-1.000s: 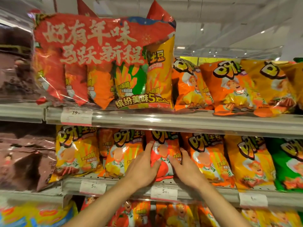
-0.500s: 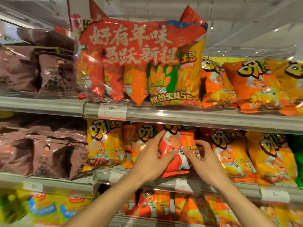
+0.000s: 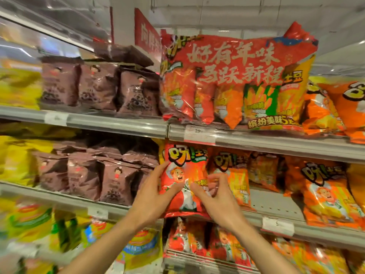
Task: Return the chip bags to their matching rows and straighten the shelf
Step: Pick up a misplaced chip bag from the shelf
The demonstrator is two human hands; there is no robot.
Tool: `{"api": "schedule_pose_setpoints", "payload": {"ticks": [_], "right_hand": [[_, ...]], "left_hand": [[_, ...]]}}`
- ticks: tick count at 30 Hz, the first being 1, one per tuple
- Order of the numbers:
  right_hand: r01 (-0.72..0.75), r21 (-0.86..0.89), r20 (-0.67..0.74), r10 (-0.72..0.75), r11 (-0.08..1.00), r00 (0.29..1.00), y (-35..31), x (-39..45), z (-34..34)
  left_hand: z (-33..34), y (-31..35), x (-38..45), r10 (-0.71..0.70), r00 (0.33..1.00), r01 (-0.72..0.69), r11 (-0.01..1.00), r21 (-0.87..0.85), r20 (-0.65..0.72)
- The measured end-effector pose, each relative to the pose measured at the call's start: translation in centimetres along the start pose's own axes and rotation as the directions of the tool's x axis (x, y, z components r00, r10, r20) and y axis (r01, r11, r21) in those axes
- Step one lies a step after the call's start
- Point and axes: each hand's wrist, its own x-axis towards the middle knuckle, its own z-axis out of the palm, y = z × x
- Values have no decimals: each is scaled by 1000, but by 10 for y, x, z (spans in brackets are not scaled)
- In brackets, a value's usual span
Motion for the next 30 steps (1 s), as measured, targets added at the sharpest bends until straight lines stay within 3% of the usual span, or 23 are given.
{"api": "schedule_pose_setpoints", "payload": {"ticks": [5, 8, 11, 16, 23, 30], "right_hand": [[-42, 147, 15, 40, 988, 999, -18, 31, 36], [-80, -24, -17, 80, 997, 997, -12, 62, 49], [-124, -208, 48, 137, 970, 989, -7, 81, 65], [-197, -234, 111, 227, 952, 968, -1, 92, 81], [-163, -356, 2, 176, 920, 984, -8, 97, 88], [-80, -529, -19, 83, 845, 996, -28, 93, 75]], "left_hand": [[-54, -29, -11, -64, 997, 60, 994, -87, -42], [-76, -42, -18, -68, 995, 61, 994, -94, -74], [-92, -51, -21, -71, 992, 64, 995, -71, -108], [-112, -60, -25, -99, 985, 86, 992, -92, -139], [-125, -63, -29, -86, 978, 74, 995, -70, -188], [-129, -66, -31, -60, 975, 55, 998, -30, -215]]}}
